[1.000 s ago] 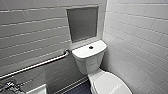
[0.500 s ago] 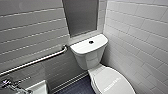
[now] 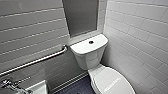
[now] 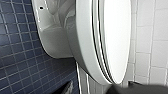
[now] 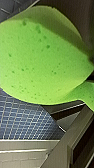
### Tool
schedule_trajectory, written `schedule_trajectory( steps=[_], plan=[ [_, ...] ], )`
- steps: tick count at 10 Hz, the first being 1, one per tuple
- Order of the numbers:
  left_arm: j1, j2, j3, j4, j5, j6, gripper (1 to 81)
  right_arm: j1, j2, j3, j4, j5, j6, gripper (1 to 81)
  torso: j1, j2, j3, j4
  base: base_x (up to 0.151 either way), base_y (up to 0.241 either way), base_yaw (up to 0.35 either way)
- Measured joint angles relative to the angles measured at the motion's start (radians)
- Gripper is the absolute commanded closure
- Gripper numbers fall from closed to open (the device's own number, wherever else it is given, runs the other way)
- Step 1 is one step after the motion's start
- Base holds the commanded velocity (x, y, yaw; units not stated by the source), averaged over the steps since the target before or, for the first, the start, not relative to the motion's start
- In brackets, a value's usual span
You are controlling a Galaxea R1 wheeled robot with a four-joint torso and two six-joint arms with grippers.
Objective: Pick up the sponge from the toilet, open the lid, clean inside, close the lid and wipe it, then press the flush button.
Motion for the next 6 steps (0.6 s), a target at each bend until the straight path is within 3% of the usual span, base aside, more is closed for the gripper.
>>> schedule_trajectory(
  steps=[6],
  plan=[
    [-0.048,0.136,-0.089,-0.040,0.026,-0.005,1.0,0.000,0.038,-0.041,0.003,0.000,0.000,81.1,0.000,0.000,0.000,0.000,0.000,0.000,0.000]
  ],
)
